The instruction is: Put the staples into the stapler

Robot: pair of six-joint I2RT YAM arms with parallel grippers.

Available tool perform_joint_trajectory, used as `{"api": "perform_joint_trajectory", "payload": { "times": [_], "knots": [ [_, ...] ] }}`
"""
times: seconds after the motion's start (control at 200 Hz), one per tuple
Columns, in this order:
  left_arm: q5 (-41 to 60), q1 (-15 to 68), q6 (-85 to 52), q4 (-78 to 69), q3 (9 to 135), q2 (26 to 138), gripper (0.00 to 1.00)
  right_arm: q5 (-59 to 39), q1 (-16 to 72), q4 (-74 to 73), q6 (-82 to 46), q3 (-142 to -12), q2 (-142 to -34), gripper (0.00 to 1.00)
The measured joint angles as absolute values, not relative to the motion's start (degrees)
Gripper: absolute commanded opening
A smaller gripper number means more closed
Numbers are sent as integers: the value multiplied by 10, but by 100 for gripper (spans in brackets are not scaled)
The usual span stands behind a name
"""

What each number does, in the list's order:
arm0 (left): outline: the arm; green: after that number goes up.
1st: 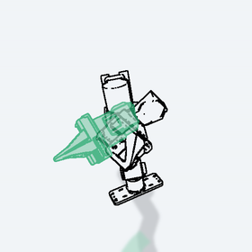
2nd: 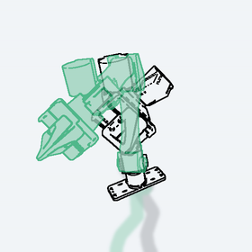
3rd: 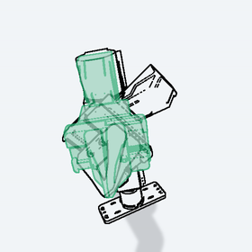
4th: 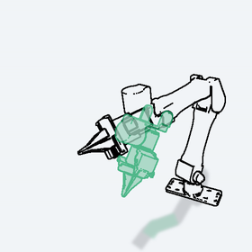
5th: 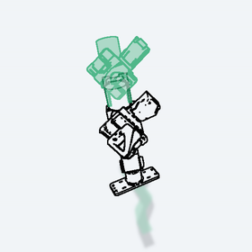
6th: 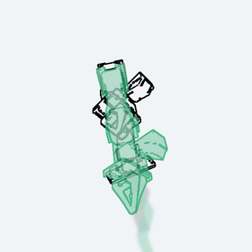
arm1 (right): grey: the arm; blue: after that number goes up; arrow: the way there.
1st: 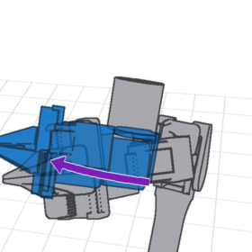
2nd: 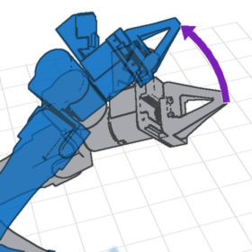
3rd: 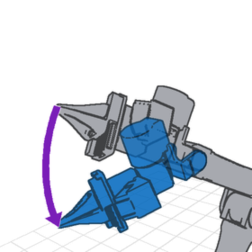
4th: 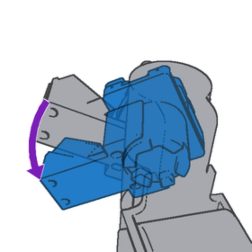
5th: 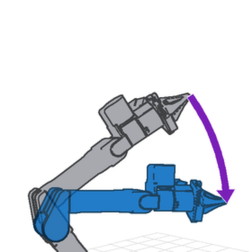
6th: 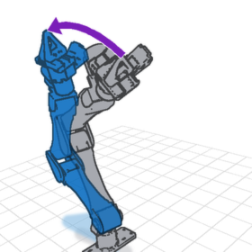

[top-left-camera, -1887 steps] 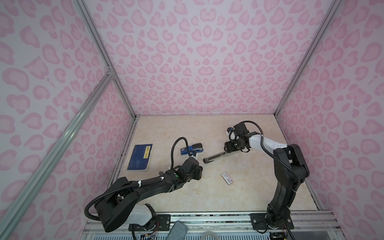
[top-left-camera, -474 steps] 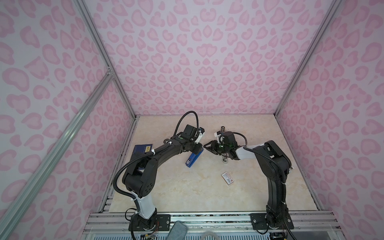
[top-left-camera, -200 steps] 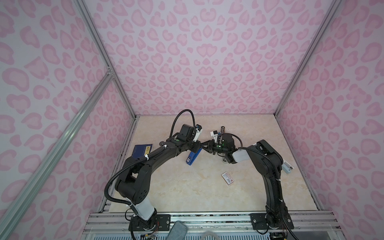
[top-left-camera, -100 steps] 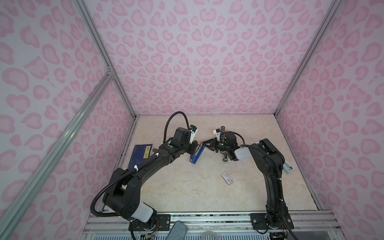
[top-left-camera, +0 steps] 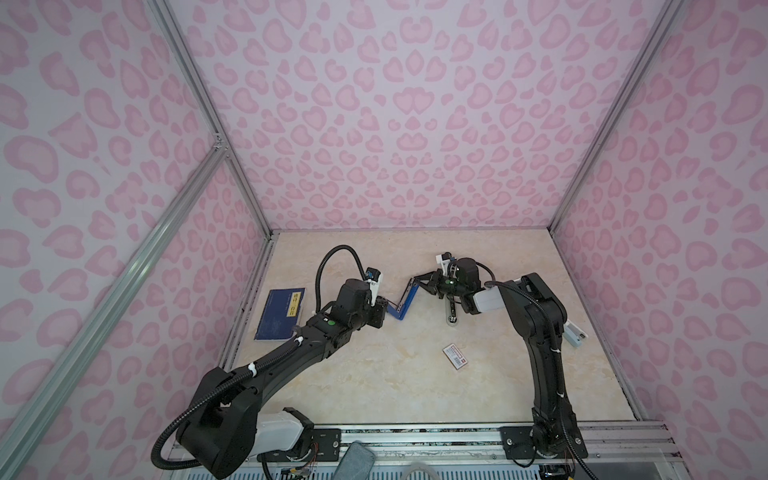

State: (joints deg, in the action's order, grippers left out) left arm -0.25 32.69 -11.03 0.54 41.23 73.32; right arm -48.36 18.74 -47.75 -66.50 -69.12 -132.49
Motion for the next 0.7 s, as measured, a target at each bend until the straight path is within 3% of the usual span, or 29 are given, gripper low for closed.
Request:
{"api": "perform_joint_trajectory", "payload": {
  "times": [0.305,0.53,0.7],
  "knots": [
    [-47,370,-147,1,358,734,8,-480,171,-485,-672,-710,-1343,0],
    [-72,393,-175,4,335,754,19,-482,167,-486,-673,-712,-1346,0],
    [-80,402,-195,12,338,794,34,-482,165,-488,-673,-712,-1349,0]
  ]
}}
